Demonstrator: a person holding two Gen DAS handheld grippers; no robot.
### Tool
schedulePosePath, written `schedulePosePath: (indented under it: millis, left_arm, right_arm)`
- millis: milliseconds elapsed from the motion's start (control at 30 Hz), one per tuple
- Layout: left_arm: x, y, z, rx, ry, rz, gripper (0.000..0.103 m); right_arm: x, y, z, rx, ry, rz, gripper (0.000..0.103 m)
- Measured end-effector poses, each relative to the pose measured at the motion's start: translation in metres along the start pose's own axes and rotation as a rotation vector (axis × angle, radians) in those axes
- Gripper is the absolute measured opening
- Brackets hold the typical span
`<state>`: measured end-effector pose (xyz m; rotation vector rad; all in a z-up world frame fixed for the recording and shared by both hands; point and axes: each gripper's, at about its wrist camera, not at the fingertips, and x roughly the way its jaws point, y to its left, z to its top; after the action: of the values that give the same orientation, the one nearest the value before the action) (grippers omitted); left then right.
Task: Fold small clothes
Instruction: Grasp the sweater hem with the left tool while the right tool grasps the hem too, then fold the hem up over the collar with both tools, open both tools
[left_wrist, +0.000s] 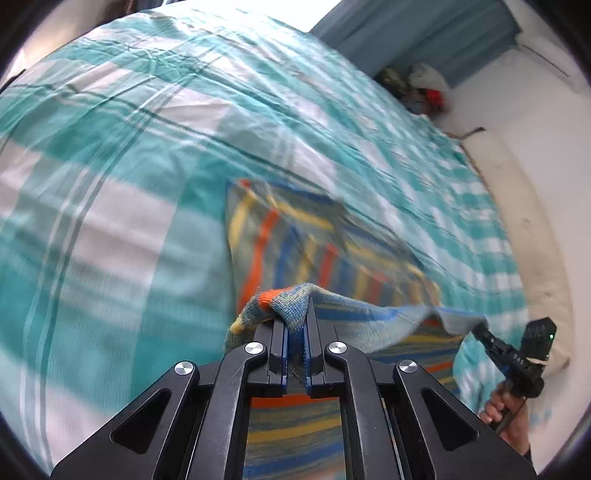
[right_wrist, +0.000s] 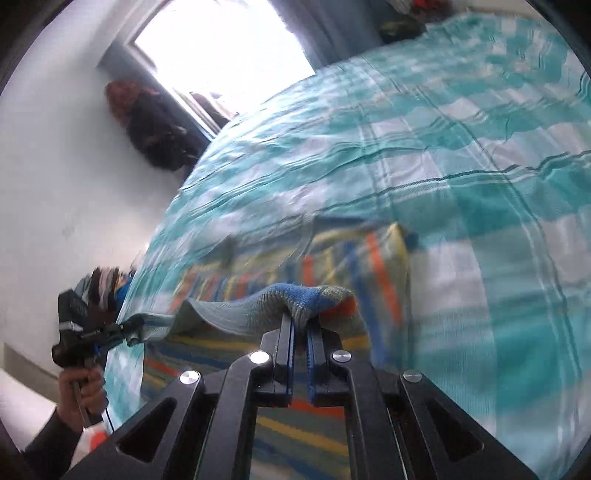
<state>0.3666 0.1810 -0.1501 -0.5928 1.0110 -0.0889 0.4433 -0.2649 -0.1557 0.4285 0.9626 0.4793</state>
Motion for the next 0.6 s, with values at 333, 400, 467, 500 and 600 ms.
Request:
schedulePosePath:
  millis: [333, 400, 467, 500, 600]
  left_arm:
    - [0.06, 0.019, 0.053, -0.093, 0.01, 0.036, 0.011]
    - [0.054, 0.02, 0.058, -0.099, 0.03, 0.013, 0.024]
    - [0.042, 0.014, 0.057, -0.056, 0.006, 0.021, 0.051]
    - [0.033, 0.011, 0.056, -0.028, -0.031, 0.065, 0.079]
    - [0.007, 0.012, 0.056, -0.009, -0.13, 0.103, 0.091]
  right_arm:
    - [0.053, -0.061, 0.044, 0.141, -0.057, -0.044, 0.025]
    - [0.041, -0.057, 0.048, 0.117, -0.068, -0.05, 0.025]
    - [0.031, -0.044, 0.048, 0.066, -0.048, -0.031, 0.025]
    - [0.029, -0.035, 0.048, 0.024, -0.017, -0.028, 0.026]
    - [0.04, -0.014, 0.045, -0.055, 0.102, -0.024, 0.032]
